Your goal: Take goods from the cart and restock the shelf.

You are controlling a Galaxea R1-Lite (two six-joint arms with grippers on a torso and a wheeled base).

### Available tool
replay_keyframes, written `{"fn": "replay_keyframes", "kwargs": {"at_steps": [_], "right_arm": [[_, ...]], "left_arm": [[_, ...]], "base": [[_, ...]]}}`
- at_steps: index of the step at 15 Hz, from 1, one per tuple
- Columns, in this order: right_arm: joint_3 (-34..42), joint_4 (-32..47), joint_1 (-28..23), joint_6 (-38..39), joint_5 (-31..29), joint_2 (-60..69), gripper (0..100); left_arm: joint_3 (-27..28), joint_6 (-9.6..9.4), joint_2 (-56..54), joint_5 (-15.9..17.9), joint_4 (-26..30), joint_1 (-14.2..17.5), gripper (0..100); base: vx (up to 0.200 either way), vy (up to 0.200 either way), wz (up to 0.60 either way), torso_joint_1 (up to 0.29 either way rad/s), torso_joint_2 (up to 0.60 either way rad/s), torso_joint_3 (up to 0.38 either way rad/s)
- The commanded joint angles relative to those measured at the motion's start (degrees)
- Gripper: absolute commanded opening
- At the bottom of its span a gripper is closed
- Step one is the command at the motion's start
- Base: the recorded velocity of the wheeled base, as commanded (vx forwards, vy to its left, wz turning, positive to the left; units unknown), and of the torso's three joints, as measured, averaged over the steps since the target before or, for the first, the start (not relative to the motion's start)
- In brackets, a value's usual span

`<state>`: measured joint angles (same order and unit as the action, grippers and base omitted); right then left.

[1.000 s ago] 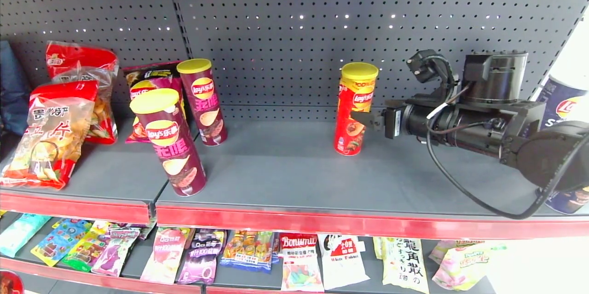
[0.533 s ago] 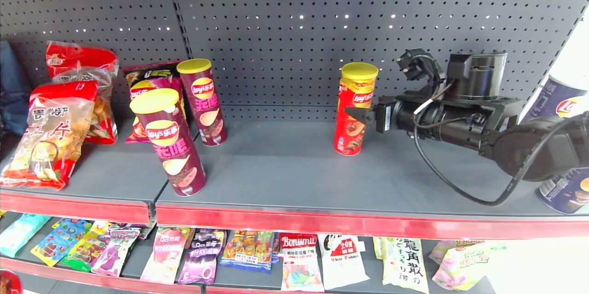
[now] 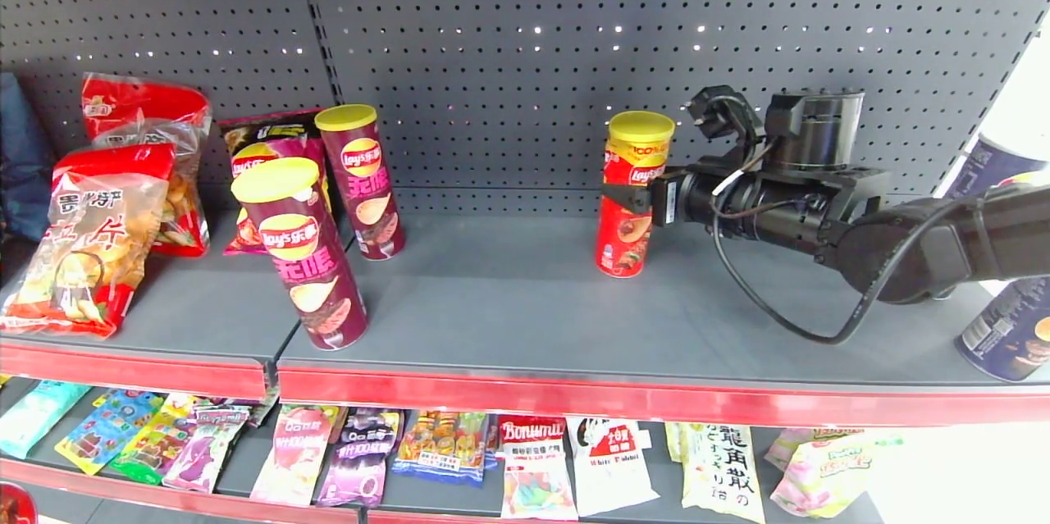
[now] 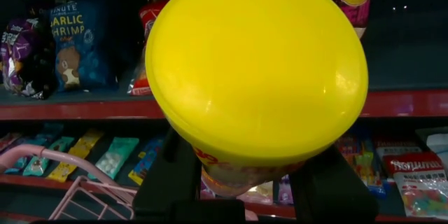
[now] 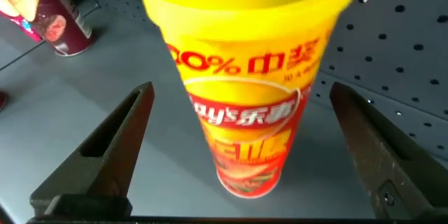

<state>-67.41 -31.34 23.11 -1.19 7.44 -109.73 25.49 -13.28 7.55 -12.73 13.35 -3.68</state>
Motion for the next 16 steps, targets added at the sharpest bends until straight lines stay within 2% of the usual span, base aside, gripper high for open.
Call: {"fn": "replay_keyframes", "kwargs": {"at_steps": [1, 5, 8, 9, 12, 16], "right_arm": [[-0.9, 0.0, 0.1, 0.0, 0.0, -1.2, 100], [-5.9, 0.1, 0.1, 0.0, 0.0, -4.6, 100], [-6.2, 0.0, 0.2, 0.0, -0.1, -5.6, 100], [-6.2, 0.0, 0.2, -0.1, -0.1, -5.8, 0], [-5.5, 0.0, 0.4, 0.0, -0.2, -5.9, 0], [-4.0, 0.1, 1.8, 0.0, -5.3, -2.6, 0]], "left_arm": [[0.0, 0.0, 0.0, 0.0, 0.0, 0.0, 0], [-0.3, 0.0, 0.0, 0.0, 0.0, 0.0, 0], [-0.5, 0.0, -0.3, 0.0, 0.0, 0.0, 0], [-0.7, 0.0, -0.3, 0.0, 0.0, 0.0, 0], [-1.4, 0.0, -0.5, 0.0, 0.0, 0.0, 0], [-2.3, 0.0, -0.9, 0.0, 0.0, 0.0, 0]], "base": [[0.0, 0.0, 0.0, 0.0, 0.0, 0.0], [0.0, 0.0, 0.0, 0.0, 0.0, 0.0], [0.0, 0.0, 0.0, 0.0, 0.0, 0.0], [0.0, 0.0, 0.0, 0.0, 0.0, 0.0], [0.0, 0.0, 0.0, 0.0, 0.0, 0.0], [0.0, 0.0, 0.0, 0.0, 0.0, 0.0]]}}
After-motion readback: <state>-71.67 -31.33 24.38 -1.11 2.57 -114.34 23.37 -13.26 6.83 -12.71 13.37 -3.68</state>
